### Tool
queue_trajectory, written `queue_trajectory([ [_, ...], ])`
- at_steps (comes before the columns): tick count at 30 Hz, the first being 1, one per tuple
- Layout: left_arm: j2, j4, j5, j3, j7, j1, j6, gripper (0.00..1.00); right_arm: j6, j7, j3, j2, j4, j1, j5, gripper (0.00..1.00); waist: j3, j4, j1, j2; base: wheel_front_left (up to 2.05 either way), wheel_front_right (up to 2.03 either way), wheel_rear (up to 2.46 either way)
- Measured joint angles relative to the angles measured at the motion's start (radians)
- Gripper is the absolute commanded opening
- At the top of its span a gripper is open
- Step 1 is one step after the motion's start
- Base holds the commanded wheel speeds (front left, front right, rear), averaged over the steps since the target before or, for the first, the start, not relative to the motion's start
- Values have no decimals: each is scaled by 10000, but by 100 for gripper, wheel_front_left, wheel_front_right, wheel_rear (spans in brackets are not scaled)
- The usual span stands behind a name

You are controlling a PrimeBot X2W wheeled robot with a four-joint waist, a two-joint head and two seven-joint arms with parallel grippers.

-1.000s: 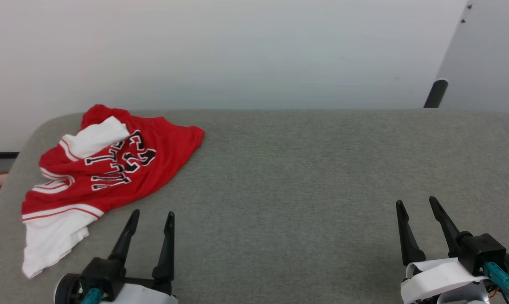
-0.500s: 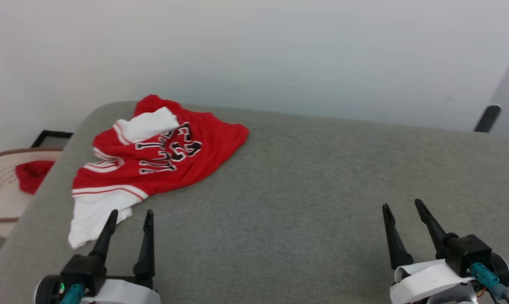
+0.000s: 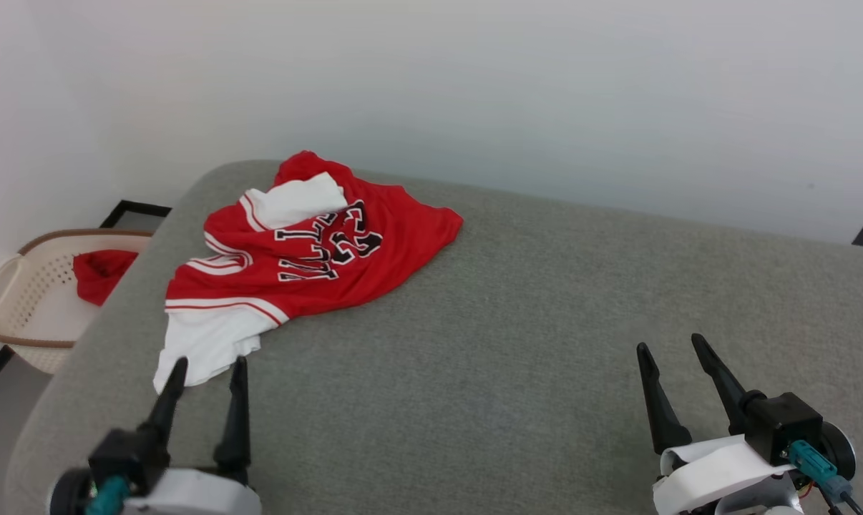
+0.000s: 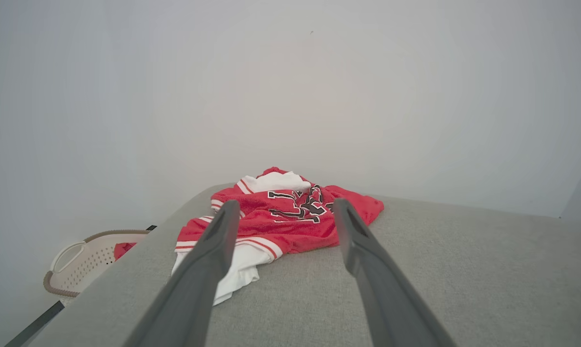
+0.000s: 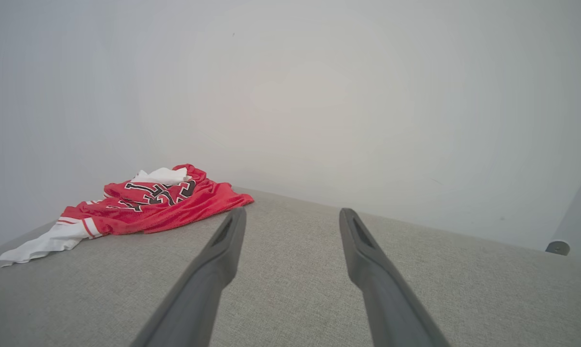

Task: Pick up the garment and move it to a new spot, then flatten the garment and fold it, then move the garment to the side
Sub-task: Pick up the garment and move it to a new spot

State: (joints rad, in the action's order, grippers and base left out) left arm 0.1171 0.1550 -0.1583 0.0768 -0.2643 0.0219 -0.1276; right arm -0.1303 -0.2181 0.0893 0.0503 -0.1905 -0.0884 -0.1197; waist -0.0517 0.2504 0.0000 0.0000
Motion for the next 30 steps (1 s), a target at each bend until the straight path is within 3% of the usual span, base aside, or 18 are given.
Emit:
queue_trajectory([
  [7,794,-27,-997,-293,949,1096,-4,100,0,100,-46,2,136,-232,190,100,494,-333,0,0,0,0,0],
  [11,1749,-284,-1885,-391,2000,2135,-13,100,0,121,-88,0,286,-571,399,100,992,-591,0,0,0,0,0],
  [20,3641,332,-3708,-107,5133,4457,-13,100,-2,113,-178,8,673,-1179,698,100,2402,-1306,0,0,0,0,0],
  [25,4140,1281,-4316,-144,7193,5667,58,100,-2,111,-138,150,846,-1485,761,100,3244,-1702,0,0,0,0,0],
  [30,4512,2178,-4460,-368,8861,6443,426,100,-2,115,-132,272,1118,-1717,769,100,4037,-2071,0,0,0,0,0],
])
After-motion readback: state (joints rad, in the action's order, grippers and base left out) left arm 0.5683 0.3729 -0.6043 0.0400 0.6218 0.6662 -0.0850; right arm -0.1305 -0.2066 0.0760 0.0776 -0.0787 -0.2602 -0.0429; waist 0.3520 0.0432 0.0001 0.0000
